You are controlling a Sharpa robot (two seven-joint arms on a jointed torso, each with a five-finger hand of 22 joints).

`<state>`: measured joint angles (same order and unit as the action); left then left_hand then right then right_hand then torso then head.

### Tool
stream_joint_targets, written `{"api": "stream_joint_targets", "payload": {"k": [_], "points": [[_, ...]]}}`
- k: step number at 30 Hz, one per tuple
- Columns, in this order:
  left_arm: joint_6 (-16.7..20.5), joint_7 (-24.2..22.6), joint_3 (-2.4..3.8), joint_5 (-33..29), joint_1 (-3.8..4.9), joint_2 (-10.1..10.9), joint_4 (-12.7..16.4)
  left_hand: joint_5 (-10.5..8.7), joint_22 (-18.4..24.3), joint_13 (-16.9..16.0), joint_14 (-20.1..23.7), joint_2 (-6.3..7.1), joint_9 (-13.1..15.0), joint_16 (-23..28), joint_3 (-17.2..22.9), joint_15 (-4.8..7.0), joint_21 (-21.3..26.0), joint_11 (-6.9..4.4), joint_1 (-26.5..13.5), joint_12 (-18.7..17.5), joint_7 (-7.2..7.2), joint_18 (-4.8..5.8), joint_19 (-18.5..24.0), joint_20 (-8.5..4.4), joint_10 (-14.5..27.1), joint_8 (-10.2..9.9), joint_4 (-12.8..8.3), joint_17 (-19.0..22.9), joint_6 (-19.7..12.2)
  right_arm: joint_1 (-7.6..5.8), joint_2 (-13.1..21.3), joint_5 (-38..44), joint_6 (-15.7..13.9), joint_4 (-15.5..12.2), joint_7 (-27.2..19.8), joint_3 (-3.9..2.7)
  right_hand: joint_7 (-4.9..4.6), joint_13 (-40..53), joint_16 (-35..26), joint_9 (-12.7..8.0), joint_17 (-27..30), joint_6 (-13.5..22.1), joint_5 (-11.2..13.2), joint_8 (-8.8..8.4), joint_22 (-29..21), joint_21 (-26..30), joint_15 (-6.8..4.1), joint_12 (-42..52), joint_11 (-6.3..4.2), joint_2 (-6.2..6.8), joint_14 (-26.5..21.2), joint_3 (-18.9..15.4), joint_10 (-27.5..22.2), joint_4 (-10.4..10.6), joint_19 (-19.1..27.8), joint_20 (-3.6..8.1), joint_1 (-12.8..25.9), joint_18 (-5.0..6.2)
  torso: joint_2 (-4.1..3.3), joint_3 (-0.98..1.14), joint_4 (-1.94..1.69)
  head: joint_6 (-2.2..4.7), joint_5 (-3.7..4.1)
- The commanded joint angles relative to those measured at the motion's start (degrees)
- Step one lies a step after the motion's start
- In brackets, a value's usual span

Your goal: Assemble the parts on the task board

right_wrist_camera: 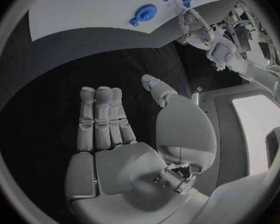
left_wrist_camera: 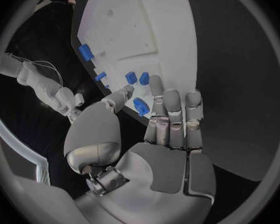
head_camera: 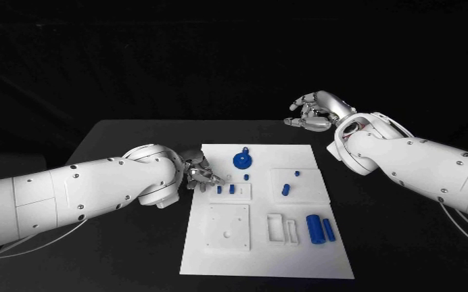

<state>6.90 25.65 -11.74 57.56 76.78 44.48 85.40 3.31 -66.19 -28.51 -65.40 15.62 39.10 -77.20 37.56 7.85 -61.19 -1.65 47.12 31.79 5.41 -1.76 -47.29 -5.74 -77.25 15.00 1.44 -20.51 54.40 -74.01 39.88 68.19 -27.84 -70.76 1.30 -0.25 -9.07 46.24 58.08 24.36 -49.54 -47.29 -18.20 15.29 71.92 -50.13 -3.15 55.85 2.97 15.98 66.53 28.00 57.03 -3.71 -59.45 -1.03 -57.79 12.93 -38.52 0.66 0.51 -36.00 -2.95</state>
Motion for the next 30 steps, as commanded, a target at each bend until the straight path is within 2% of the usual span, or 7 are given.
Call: {"api": "stream_joint_targets", "payload": {"k": [1, 6, 10, 12, 17, 22, 30], "points": [[4.8, -3.1, 0.31, -3.6, -0.12, 0.3, 0.3, -0.07, -0.1, -0.1, 0.3, 0.32, 0.4, -0.1, -0.1, -0.43, 0.3, 0.37, 0.6, 0.2, -0.21, -0.66, 0.0, -7.14, 0.4, 0.5, 0.5, 0.2, -0.6, 0.05, 0.1, 0.1, 0.4, -0.1, -0.7, -0.02, -0.36, -0.1, -0.1, 0.0, 0.1, 0.1, -0.3, 0.1, 0.1, 0.4, -0.11, 0.3, -0.04, -0.2, -0.4, -0.1, -0.4, 0.4, -0.1, -0.16, -0.3, 2.07, 0.01, 0.0, -0.02, 0.21, 0.07], [10.2, -11.2, 0.67, -1.8, -0.11, 0.3, 0.5, 0.32, 0.2, 1.2, 2.7, -0.73, 0.4, 2.4, 0.1, -1.67, 2.0, 1.61, 4.6, -2.3, 0.89, -0.34, 1.9, -6.14, 4.9, 1.6, -1.2, 1.4, -2.3, 0.07, 0.1, 0.0, 0.3, 0.0, -0.6, -0.02, -0.36, -0.1, -0.1, 0.0, 0.1, 0.1, -0.3, 0.1, 0.1, 0.4, -0.1, 0.3, -0.03, -0.23, -0.4, -0.1, -0.4, 0.4, -0.1, -0.16, -0.3, 2.07, 0.0, 0.02, -0.01, 0.33, 0.2], [13.9, -19.2, 0.65, -1.1, -0.12, -0.3, 0.1, 1.46, 0.6, 2.8, 4.1, -1.98, 0.2, 4.8, 1.0, -2.74, 3.4, 2.61, 12.4, -5.3, 1.71, -0.19, 3.4, -4.98, 7.5, 2.5, -6.7, 2.5, -3.1, 0.07, 0.1, -0.1, 0.4, 0.1, -0.6, -0.02, -0.37, -0.2, -0.1, 0.0, 0.1, 0.1, -0.4, 0.11, 0.1, 0.5, -0.1, 0.3, -0.03, -0.36, -0.5, 0.0, -0.5, 0.4, -0.1, -0.15, -0.5, 2.07, 0.0, 0.03, 0.01, 0.42, 0.29], [16.1, -22.6, 0.62, 0.6, -0.12, -0.9, -0.3, 4.88, 0.8, 4.1, 4.8, -3.15, -0.3, 6.3, 0.8, -3.62, 4.4, 3.53, 16.9, -7.4, 2.35, 0.32, 4.4, -4.04, 8.8, 2.8, -10.5, 3.1, -3.7, 0.07, 0.1, -0.3, 0.4, 0.2, -0.7, -0.02, -0.37, -0.3, -0.1, 0.0, 0.1, 0.1, -0.4, 0.11, 0.1, 0.5, -0.09, 0.3, -0.02, -0.46, -0.5, 0.1, -0.5, 0.4, 0.0, -0.14, -0.7, 2.07, 0.0, 0.06, -0.01, 0.45, 0.33], [17.9, -28.3, 0.52, 3.1, -0.16, -3.1, -2.3, 5.63, 0.5, 6.5, 4.9, -4.86, -1.2, 7.1, 1.2, -4.55, 5.1, 4.51, 22.0, -11.8, 2.14, 0.46, 5.0, -3.19, 10.2, 3.1, -15.2, 3.2, -2.1, 0.07, -0.1, -0.4, 0.4, 0.3, -0.8, -0.02, -0.38, -0.3, -0.1, 0.0, 0.2, 0.1, -0.4, 0.11, 0.1, 0.5, -0.09, 0.4, -0.01, -0.53, -0.5, 0.2, -0.6, 0.4, 0.0, -0.15, -0.7, 2.07, 0.01, 0.07, 0.01, 0.63, 0.31], [16.8, -29.0, 0.5, 7.0, -0.29, -5.3, -4.6, 6.92, 0.4, 8.5, 4.2, -5.82, -2.5, 7.1, 0.7, -4.79, 5.5, 4.72, 21.7, -15.7, 1.93, 0.21, 4.4, -2.95, 8.6, 2.2, -16.6, 2.9, -0.7, 0.08, -0.3, -0.5, 0.5, 0.3, -0.8, -0.02, -0.38, -0.4, -0.1, 0.0, 0.2, 0.2, -0.4, 0.12, 0.1, 0.6, -0.08, 0.4, -0.01, -0.57, -0.5, 0.3, -0.6, 0.4, 0.0, -0.16, -0.8, 2.07, -0.06, 0.03, 0.1, 0.71, 0.4], [13.1, -28.6, 0.47, 15.3, -0.82, -8.4, -7.7, 4.53, 0.2, 11.0, 3.8, -5.68, -3.7, 7.2, 0.1, -5.94, 6.0, 6.1, 21.1, -20.9, 2.09, -0.52, 4.0, -1.93, 10.1, 1.0, -16.5, 2.7, -0.4, 0.08, -0.5, -0.6, 0.6, 0.3, -0.8, -0.02, -0.39, -0.4, -0.1, 0.0, 0.2, 0.2, -0.5, 0.12, 0.1, 0.6, -0.07, 0.4, 0.0, -0.63, -0.5, 0.3, -0.6, 0.4, 0.0, -0.17, -0.9, 2.07, -0.04, 0.07, -0.01, 0.64, 0.64]]}}
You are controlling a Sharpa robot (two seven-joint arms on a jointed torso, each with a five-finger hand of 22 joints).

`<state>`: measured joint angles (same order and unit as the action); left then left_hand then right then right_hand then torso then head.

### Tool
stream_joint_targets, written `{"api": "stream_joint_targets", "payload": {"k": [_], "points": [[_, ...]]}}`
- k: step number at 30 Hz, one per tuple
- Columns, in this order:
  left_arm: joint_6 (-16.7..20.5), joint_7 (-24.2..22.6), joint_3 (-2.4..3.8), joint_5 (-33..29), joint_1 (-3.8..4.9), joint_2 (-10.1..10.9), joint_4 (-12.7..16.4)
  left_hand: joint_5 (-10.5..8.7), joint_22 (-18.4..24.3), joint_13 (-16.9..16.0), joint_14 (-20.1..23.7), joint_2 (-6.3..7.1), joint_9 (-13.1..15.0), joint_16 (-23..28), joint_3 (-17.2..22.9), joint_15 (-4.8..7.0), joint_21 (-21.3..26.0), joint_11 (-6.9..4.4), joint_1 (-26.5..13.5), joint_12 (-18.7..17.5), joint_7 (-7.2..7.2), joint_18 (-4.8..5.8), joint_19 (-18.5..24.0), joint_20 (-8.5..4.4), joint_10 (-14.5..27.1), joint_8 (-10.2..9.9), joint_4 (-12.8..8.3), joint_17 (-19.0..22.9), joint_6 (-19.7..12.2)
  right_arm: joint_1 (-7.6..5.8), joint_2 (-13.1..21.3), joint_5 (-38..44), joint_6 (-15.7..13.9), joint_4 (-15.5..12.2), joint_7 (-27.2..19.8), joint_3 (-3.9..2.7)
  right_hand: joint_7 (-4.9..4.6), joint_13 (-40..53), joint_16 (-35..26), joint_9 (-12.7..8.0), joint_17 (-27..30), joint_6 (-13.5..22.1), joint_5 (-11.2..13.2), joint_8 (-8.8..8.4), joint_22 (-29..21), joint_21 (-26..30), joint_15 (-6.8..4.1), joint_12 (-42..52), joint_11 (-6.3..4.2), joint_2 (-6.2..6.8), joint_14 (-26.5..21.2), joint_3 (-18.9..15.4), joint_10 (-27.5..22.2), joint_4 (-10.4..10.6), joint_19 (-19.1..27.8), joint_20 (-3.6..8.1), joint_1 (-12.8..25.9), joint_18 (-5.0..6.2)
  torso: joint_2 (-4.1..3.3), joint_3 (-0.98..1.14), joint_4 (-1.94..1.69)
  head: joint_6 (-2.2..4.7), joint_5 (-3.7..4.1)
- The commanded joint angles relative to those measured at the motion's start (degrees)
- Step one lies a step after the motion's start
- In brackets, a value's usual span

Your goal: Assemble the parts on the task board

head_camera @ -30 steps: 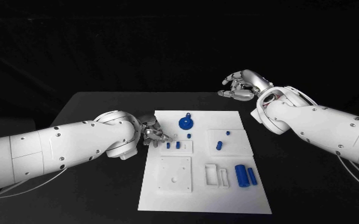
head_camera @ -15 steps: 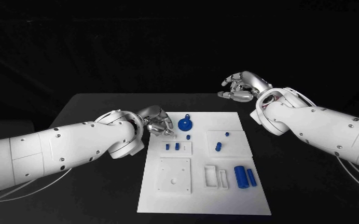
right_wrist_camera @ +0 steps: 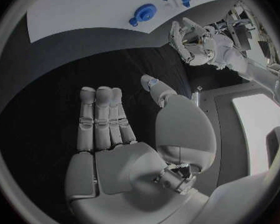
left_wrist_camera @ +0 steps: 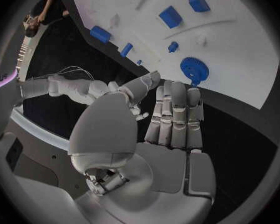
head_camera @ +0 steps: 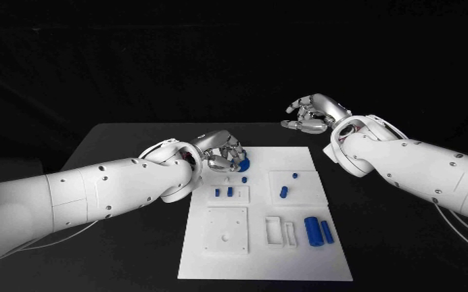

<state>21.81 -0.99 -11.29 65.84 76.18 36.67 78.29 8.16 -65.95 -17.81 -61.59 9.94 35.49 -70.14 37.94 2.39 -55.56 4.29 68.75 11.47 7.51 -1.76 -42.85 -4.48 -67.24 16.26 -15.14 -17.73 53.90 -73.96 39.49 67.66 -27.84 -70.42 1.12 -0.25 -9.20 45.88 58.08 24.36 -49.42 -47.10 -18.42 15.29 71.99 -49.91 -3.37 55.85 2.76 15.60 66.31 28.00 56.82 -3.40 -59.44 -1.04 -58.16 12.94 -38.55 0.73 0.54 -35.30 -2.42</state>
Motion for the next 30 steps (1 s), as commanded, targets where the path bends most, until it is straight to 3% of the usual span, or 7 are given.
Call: {"api": "stream_joint_targets", "payload": {"k": [1, 5, 16, 30], "points": [[-2.4, -1.8, 0.02, 7.8, -0.27, -1.0, -0.9, -0.54, -0.1, 0.6, 0.0, -0.04, -0.2, 0.1, -0.3, -0.56, 0.4, 0.24, -0.6, -1.0, -0.12, -0.59, -0.5, -3.1, 0.1, -0.1, 0.2, -0.1, 0.5, 0.02, -0.1, 0.0, 0.6, -0.1, -0.7, -0.02, -0.25, -0.1, -0.1, 0.0, 0.1, 0.0, -0.2, 0.12, 0.1, 0.4, 0.15, 0.4, 0.21, -0.25, -0.3, 0.3, -0.4, 0.1, 0.0, -0.16, -0.5, 2.06, -0.02, 0.0, -0.02, -0.01, 0.15], [-4.3, -1.1, 0.02, 11.4, -0.52, -2.3, -1.6, -2.29, -0.2, 1.3, -0.1, -0.2, -0.5, 0.1, -0.4, -0.77, 0.5, 0.46, -0.7, -2.2, -0.31, -0.88, -0.7, -2.84, 0.1, -0.3, 0.5, -0.2, 1.1, 0.02, -0.1, 0.0, 0.6, -0.2, -0.7, -0.02, -0.26, -0.1, -0.1, 0.0, 0.1, 0.0, -0.2, 0.12, 0.1, 0.4, 0.15, 0.4, 0.21, -0.26, -0.3, 0.3, -0.4, 0.1, 0.0, -0.17, -0.5, 2.06, -0.05, -0.07, 0.05, -0.02, 0.29], [-4.5, -0.3, -0.17, 14.7, -1.38, -4.4, -4.5, -2.47, -0.5, 3.2, -0.1, 0.72, -1.8, 0.2, -0.4, -1.63, 0.8, 1.38, -0.4, -5.4, 0.57, -1.45, -1.0, -2.09, 2.1, -1.9, 0.9, -0.4, -0.6, 0.01, -0.1, 0.0, 0.7, -0.7, -0.6, -0.02, -0.26, -0.1, -0.1, 0.0, 0.1, 0.0, -0.2, 0.12, 0.1, 0.4, 0.16, 0.4, 0.22, -0.24, -0.3, 0.3, -0.4, 0.1, 0.0, -0.19, -0.5, 2.06, -0.21, -0.03, 0.06, 0.01, 0.52], [-7.1, 0.7, -0.25, 15.6, -1.93, -5.9, -6.5, -2.84, -1.0, 4.7, -1.2, 0.98, -2.6, -1.1, -0.7, -1.83, 0.4, 1.62, -0.3, -7.0, 0.76, -2.19, -1.9, -1.77, 2.2, -2.3, 2.0, -1.2, -0.8, 0.01, 0.0, 0.0, 0.8, -0.9, -0.6, -0.02, -0.27, -0.2, -0.1, 0.0, 0.1, 0.0, -0.2, 0.13, 0.1, 0.4, 0.16, 0.5, 0.22, -0.22, -0.3, 0.3, -0.4, 0.1, 0.0, -0.21, -0.5, 2.06, -0.31, -0.1, 0.05, -0.24, 0.71]]}}
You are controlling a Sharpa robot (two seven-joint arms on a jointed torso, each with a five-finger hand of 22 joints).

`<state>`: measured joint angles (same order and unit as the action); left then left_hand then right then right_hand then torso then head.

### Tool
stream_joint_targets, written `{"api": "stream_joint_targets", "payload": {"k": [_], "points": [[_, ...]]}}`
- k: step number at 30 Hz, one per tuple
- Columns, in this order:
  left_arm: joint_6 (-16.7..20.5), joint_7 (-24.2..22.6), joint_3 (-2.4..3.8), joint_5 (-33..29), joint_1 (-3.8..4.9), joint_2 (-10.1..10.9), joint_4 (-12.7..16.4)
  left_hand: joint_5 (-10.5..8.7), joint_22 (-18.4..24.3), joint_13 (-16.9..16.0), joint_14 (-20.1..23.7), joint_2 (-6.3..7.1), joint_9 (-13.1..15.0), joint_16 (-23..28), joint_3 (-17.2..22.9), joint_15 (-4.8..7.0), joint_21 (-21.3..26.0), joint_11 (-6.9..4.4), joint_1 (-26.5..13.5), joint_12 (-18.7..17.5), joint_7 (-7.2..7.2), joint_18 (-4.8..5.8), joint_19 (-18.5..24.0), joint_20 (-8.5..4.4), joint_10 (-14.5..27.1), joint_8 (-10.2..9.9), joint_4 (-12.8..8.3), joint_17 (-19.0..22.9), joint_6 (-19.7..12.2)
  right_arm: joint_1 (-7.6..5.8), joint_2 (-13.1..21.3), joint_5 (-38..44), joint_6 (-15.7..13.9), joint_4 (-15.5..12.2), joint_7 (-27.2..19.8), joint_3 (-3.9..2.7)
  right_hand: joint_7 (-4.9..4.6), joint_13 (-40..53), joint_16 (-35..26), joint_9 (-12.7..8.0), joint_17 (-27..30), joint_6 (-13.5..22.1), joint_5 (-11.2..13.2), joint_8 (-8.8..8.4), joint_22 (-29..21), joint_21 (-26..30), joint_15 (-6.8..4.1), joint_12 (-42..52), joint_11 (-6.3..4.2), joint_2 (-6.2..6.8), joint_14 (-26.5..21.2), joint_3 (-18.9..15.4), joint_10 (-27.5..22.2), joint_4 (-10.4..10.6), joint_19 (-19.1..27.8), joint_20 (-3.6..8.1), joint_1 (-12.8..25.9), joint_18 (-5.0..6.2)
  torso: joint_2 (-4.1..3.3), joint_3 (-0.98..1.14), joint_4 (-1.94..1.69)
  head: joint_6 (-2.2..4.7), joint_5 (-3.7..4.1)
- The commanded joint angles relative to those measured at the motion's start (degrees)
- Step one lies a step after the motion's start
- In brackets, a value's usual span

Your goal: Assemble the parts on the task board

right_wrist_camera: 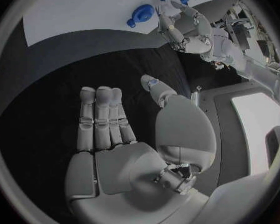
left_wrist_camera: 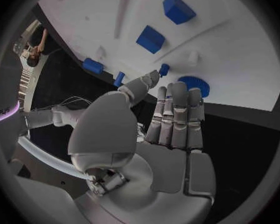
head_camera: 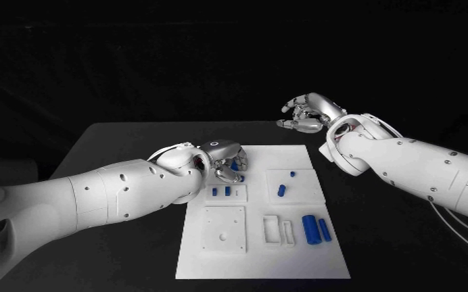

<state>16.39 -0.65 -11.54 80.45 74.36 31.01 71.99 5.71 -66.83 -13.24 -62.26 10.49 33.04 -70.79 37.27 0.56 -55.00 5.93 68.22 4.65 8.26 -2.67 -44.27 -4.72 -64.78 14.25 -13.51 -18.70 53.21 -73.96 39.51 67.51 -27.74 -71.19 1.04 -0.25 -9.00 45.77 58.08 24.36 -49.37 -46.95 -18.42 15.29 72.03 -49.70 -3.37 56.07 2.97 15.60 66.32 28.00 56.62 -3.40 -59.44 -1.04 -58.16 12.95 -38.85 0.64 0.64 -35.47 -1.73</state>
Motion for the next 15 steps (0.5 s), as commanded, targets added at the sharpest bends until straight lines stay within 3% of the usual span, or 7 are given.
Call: {"api": "stream_joint_targets", "payload": {"k": [1, 15], "points": [[-1.7, 0.4, 0.0, 0.8, -0.15, -0.3, -0.3, -0.38, -0.2, 0.2, -0.7, 0.36, -0.1, -0.8, 0.0, 0.05, -0.2, -0.06, 0.3, -0.2, -0.03, -1.34, -0.6, -1.55, -0.5, -0.3, 0.4, -0.4, 0.0, 0.01, 0.0, 0.1, 0.7, -0.2, -0.5, -0.02, -0.47, -0.1, -0.1, -0.1, 0.1, -0.2, -0.2, 0.12, 0.1, 0.2, 0.16, 0.2, 0.02, -0.22, -0.3, 0.3, -0.2, 0.1, 0.0, -0.21, -0.5, 2.05, -0.01, -0.02, -0.06, -0.15, 0.06], [-2.5, -0.1, -0.05, 0.8, -0.61, -1.0, -1.3, 0.37, -0.9, 0.6, -1.5, -1.61, -0.6, -3.6, -0.2, 0.71, -0.7, -0.73, 0.4, 0.3, -0.28, -1.59, -1.4, -1.93, -3.4, -0.1, 1.0, -1.8, 0.8, 0.01, -0.1, 0.1, 0.7, -0.4, -0.5, -0.03, -0.48, -0.1, -0.1, -0.1, 0.1, -0.2, -0.2, 0.13, 0.1, 0.3, 0.17, 0.3, 0.02, -0.21, -0.4, 0.3, -0.2, 0.2, 0.0, -0.22, -0.5, 2.05, 0.01, 0.01, -0.08, -0.51, 0.25]]}}
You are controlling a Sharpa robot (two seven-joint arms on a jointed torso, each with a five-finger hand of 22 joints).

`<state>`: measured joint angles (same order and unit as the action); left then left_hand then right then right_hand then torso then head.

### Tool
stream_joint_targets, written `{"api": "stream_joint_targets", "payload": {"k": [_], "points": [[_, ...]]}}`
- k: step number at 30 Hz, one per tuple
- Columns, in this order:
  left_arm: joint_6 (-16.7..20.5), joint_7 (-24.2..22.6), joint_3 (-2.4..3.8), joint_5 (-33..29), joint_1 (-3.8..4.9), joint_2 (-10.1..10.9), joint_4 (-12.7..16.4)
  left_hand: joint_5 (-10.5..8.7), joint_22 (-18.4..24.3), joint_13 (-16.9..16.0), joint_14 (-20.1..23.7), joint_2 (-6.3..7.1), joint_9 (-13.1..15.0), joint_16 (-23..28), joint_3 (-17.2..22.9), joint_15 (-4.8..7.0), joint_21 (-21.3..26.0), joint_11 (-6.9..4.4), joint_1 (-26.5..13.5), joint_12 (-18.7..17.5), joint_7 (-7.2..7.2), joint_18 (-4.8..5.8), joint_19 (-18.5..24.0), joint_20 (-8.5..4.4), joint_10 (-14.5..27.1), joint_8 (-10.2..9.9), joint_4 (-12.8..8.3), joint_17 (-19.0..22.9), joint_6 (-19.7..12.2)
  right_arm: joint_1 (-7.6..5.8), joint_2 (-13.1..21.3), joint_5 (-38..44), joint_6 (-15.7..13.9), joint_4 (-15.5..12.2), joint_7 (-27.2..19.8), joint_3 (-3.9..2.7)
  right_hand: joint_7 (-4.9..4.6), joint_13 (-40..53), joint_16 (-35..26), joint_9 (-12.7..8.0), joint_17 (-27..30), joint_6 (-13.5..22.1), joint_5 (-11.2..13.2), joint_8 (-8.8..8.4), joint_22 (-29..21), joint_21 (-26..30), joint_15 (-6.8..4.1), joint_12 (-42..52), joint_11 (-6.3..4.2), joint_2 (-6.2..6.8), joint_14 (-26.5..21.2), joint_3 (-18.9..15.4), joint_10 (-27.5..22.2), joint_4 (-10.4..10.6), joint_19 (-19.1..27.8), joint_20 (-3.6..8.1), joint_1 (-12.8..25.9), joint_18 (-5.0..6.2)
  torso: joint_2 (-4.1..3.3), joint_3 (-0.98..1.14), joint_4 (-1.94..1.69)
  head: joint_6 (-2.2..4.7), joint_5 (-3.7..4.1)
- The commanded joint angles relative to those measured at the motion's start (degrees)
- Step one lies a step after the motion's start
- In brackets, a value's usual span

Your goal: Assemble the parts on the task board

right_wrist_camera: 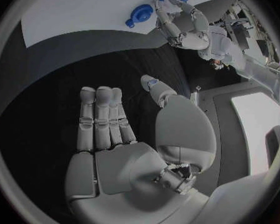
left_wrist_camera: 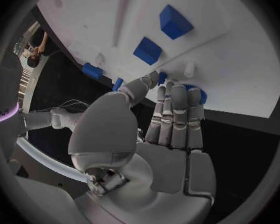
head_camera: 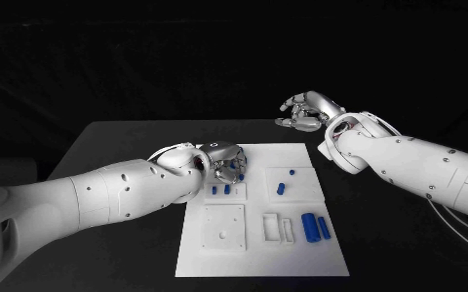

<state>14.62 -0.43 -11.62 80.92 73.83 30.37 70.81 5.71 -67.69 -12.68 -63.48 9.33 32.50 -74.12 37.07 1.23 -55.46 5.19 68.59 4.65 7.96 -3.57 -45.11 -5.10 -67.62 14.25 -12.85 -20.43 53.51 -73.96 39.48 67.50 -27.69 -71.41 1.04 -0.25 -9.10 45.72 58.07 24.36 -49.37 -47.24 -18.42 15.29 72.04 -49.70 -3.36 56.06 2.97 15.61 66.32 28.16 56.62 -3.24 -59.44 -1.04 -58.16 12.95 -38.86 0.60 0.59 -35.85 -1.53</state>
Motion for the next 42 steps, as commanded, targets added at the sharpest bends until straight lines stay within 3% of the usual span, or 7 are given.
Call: {"api": "stream_joint_targets", "payload": {"k": [1, 20, 30, 42], "points": [[-0.7, -0.3, 0.02, 0.3, -0.09, -0.4, -0.3, 0.38, -0.1, 0.1, -0.3, -0.48, -0.1, -0.3, 0.0, 0.05, -0.3, 0.0, 0.0, 0.3, 0.02, -0.69, -0.6, -1.58, -0.6, -0.1, 0.4, -0.1, 0.5, 0.01, -0.1, 0.1, 0.7, -0.2, -0.5, -0.03, -0.38, -0.1, -0.1, -0.1, 0.1, 0.1, -0.2, 0.13, 0.1, 0.3, 0.16, 0.3, 0.02, -0.21, -0.4, 0.2, -0.2, 0.0, 0.0, -0.22, -0.5, 2.05, 0.03, 0.04, -0.03, -0.13, 0.05], [-2.6, 0.2, -0.08, 0.1, -0.85, -1.3, -1.6, 0.41, -0.4, 0.4, -0.8, -1.3, -0.4, -1.4, -0.2, 0.32, -0.7, -0.27, -0.3, 0.2, 0.06, -0.84, -1.4, -1.94, -1.4, -0.2, 0.6, -0.6, 0.5, 0.01, 0.0, 0.1, 0.7, -0.3, -0.5, -0.03, -0.38, -0.2, -0.1, -0.1, 0.1, 0.1, -0.2, 0.13, 0.1, 0.3, 0.17, 0.4, 0.03, -0.2, -0.4, 0.2, -0.3, 0.1, -0.1, -0.24, -0.5, 2.05, 0.07, 0.13, 0.02, -0.37, 0.12], [-3.8, 1.3, -0.6, 0.3, -1.05, -1.7, -2.0, 0.57, -0.6, 0.5, -1.1, -1.64, -0.5, -1.8, -0.3, 0.47, -0.8, -0.41, -0.6, 0.2, -0.01, -0.87, -1.7, -2.06, -1.8, -0.1, 0.8, -0.7, 0.7, 0.01, -0.1, 0.1, 0.7, -0.3, -0.6, -0.03, -0.39, -0.2, -0.1, -0.1, 0.1, 0.1, -0.2, 0.13, 0.2, 0.3, 0.17, 0.4, 0.03, -0.19, -0.4, 0.2, -0.3, 0.1, -0.1, -0.25, -0.6, 2.05, 0.06, 0.1, 0.02, -0.5, 0.13], [-4.7, 1.6, -0.72, 1.1, -1.12, -1.8, -2.0, 2.31, -0.9, 0.5, -2.0, -3.68, -0.5, -2.5, 0.1, 1.16, -0.9, -1.12, -0.4, 0.7, -0.72, -0.94, -2.4, -2.54, -3.8, 0.8, 0.5, -0.9, 2.5, 0.01, -0.1, 0.1, 0.7, -0.3, -0.6, -0.03, -0.39, -0.3, -0.1, -0.1, 0.1, 0.1, -0.2, 0.14, 0.2, 0.3, 0.17, 0.4, 0.03, -0.19, -0.4, 0.2, -0.3, 0.1, -0.1, -0.25, -0.6, 2.05, 0.12, 0.1, -0.02, -0.6, 0.25]]}}
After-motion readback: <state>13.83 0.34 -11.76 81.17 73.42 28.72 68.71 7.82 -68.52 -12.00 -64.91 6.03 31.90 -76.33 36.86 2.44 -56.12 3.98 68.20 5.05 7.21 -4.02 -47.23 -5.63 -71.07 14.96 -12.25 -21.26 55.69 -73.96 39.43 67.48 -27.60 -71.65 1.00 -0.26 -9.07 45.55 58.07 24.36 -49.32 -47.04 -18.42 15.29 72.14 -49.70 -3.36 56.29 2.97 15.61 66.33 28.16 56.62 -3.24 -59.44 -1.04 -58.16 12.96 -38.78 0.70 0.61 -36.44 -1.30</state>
